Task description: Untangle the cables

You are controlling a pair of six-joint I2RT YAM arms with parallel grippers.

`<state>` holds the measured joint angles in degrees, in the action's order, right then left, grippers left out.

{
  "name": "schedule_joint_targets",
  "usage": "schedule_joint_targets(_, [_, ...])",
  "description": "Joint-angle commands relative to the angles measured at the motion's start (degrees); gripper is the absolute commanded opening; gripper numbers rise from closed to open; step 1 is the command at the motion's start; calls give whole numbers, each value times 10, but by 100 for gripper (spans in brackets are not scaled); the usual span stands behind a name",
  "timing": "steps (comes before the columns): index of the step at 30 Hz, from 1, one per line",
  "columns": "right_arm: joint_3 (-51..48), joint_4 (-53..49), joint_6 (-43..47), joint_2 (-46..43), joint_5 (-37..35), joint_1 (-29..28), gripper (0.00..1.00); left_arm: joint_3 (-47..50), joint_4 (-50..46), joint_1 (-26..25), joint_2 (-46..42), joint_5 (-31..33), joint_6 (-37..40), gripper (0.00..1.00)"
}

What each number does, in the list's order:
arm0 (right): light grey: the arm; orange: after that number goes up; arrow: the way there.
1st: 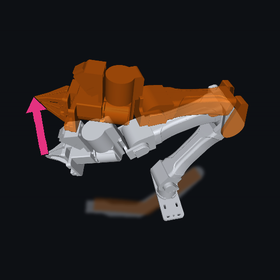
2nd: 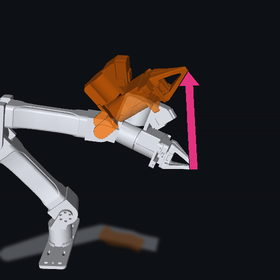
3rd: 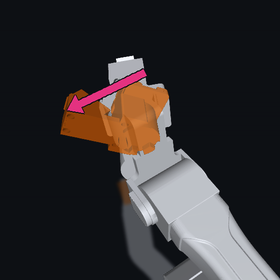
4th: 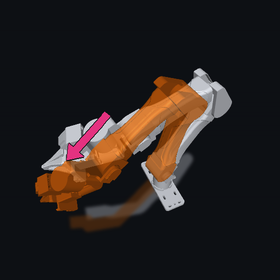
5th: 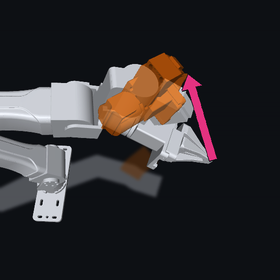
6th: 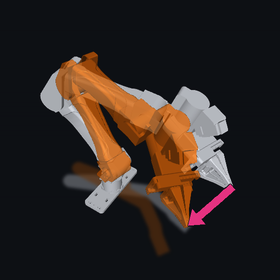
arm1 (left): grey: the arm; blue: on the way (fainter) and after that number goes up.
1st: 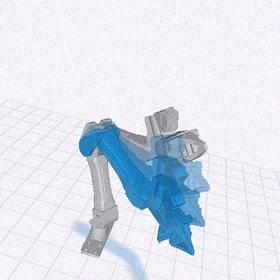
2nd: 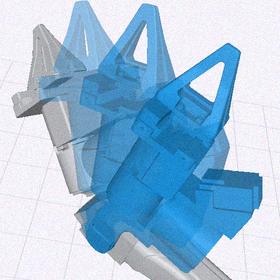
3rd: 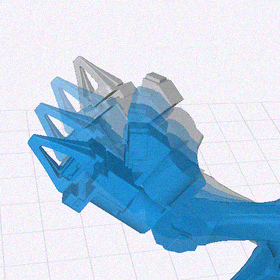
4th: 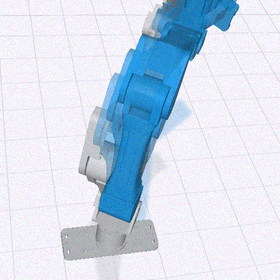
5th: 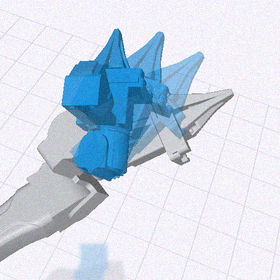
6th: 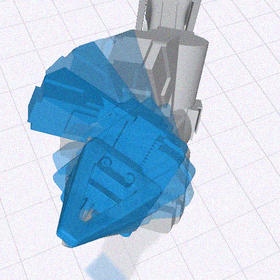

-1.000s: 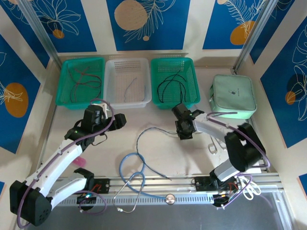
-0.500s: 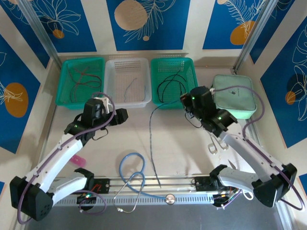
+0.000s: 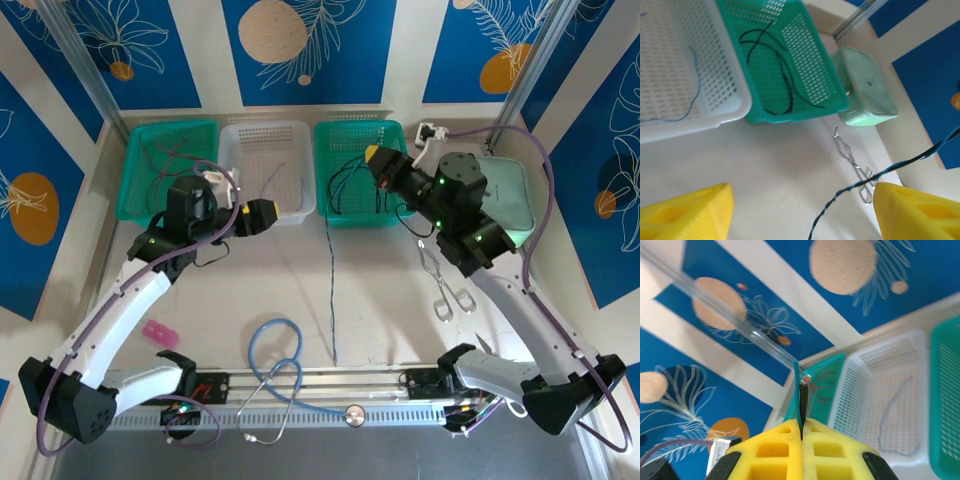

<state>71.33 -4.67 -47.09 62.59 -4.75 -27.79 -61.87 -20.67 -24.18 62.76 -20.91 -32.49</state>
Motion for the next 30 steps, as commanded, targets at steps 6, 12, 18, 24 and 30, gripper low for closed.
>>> schedule_joint_targets(6, [92, 94, 110, 40, 174, 21, 0, -47, 57, -5, 1, -90, 18, 69])
schedule_joint_targets(12, [119, 122, 121, 49, 181, 22, 0, -48, 73, -5, -1, -93, 8, 69])
schedule_joint_targets(18, [71, 123, 115, 44, 194, 22, 0, -44, 103, -7, -3, -103, 9, 69])
schedule_joint_targets(24, [-7, 152, 110, 28, 198, 19, 0, -59, 129, -14, 8, -122, 9, 67])
schedule_joint_targets(30, [-29, 131, 124, 26, 205, 10, 0, -83, 172, -54, 44, -131, -1, 57])
